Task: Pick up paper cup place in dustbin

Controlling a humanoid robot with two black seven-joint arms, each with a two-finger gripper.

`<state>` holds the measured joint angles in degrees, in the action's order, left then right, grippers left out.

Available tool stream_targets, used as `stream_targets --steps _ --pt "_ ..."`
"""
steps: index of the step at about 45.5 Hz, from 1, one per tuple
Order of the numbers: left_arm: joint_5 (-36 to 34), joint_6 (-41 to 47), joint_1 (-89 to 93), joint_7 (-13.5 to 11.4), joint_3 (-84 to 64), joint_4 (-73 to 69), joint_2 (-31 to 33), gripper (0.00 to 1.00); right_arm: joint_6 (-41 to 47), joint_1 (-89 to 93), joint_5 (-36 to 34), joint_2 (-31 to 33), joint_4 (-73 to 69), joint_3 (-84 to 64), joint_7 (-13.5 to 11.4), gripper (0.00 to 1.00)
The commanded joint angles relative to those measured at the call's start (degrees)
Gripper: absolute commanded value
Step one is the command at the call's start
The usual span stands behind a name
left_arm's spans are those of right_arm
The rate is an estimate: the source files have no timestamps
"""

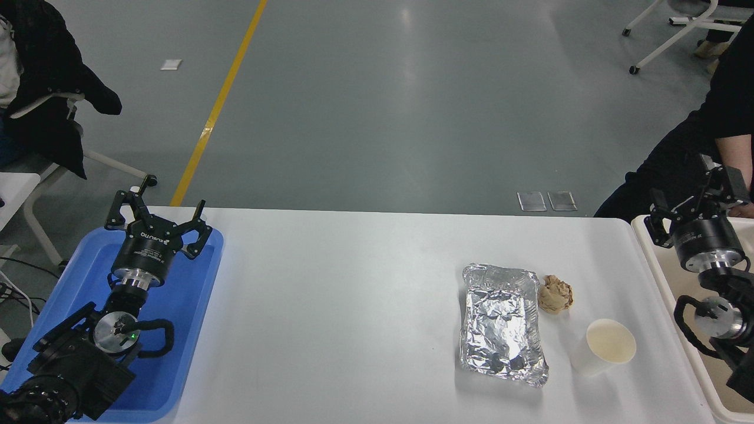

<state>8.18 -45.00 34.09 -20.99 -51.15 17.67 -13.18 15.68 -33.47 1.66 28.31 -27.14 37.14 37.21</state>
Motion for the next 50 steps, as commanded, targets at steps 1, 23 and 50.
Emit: stream_targets --steps 1,23,50 --pt "0.0 0.0 0.0 0.0 0.0 0.0 0.0 1.0 0.0 -0.2 0.0 0.3 -0.1 -0.3 0.0 1.0" --pt "0.0 0.0 0.0 0.0 0.0 0.0 0.0 1.0 0.1 -0.2 0.0 0.3 -0.2 -0.4 0.0 1.0" --pt "0.0 0.0 0.0 0.0 0.0 0.0 0.0 1.0 0.1 -0.1 0.1 0.3 -0.2 -0.5 0.0 1.0"
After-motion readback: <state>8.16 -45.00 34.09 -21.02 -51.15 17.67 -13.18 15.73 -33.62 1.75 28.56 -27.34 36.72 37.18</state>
